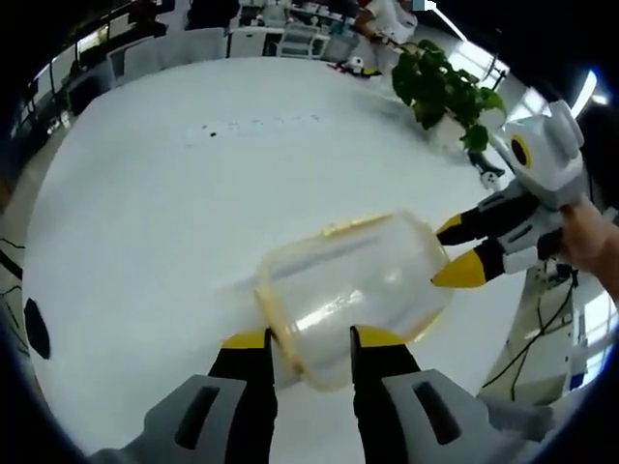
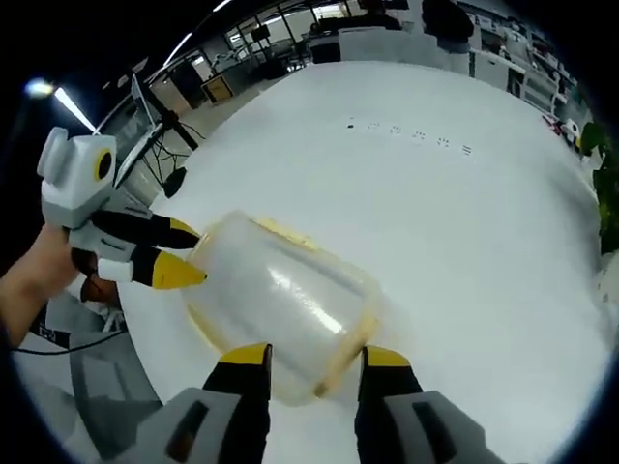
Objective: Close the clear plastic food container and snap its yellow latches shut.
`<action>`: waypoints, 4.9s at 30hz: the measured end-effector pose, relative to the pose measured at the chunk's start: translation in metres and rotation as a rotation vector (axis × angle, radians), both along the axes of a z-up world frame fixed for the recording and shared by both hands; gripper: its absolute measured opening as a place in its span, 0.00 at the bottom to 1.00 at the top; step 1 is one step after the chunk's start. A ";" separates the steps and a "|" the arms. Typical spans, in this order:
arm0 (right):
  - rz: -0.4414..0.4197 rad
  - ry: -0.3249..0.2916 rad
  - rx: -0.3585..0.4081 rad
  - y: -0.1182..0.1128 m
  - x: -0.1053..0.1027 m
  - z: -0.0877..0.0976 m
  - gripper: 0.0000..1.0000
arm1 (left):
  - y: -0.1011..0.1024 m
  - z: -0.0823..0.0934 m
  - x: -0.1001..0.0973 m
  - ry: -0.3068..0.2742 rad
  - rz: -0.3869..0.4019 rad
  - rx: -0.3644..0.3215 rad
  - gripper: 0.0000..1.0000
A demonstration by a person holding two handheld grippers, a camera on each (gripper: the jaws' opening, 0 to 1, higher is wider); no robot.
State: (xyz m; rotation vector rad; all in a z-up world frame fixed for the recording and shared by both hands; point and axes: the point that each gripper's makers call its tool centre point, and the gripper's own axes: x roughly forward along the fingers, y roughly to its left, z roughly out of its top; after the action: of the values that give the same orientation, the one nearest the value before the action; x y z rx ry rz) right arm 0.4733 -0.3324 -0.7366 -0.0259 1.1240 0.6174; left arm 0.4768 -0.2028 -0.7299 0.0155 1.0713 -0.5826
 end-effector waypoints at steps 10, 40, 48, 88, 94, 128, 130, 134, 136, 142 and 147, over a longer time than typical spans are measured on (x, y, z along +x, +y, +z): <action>0.063 0.045 -0.010 0.004 -0.008 0.001 0.30 | -0.002 -0.001 -0.002 0.029 0.037 -0.043 0.23; 0.052 0.022 0.009 0.003 -0.010 0.000 0.33 | 0.001 -0.002 -0.001 0.036 0.001 -0.031 0.26; 0.049 0.032 0.014 0.002 -0.009 0.001 0.33 | 0.002 -0.001 -0.001 0.013 -0.020 -0.035 0.28; 0.374 -0.075 -0.126 0.001 -0.017 0.025 0.37 | 0.001 0.018 -0.008 -0.133 -0.418 0.115 0.28; 0.450 -0.097 -0.146 0.002 -0.020 0.026 0.38 | 0.002 0.018 -0.011 -0.129 -0.474 0.136 0.29; 0.895 -0.218 -0.296 0.011 -0.035 0.028 0.37 | -0.006 0.026 -0.021 -0.199 -0.898 0.304 0.29; 0.914 -0.227 -0.303 0.011 -0.035 0.029 0.37 | -0.006 0.027 -0.023 -0.203 -0.935 0.320 0.29; 0.926 -0.224 -0.300 0.011 -0.036 0.027 0.36 | -0.008 0.028 -0.022 -0.214 -0.955 0.328 0.28; 0.929 -0.221 -0.298 0.011 -0.037 0.027 0.36 | -0.010 0.029 -0.021 -0.219 -0.962 0.327 0.28; 0.928 -0.226 -0.289 0.012 -0.037 0.027 0.36 | -0.015 0.029 -0.021 -0.224 -0.965 0.307 0.29; 0.939 -0.236 -0.283 0.015 -0.035 0.027 0.34 | -0.022 0.031 -0.019 -0.236 -0.960 0.283 0.29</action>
State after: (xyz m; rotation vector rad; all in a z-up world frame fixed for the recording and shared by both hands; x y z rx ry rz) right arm 0.4388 -0.3171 -0.7097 -0.8877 0.9205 1.2375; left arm 0.4577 -0.2253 -0.6993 0.8634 0.8639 -1.2429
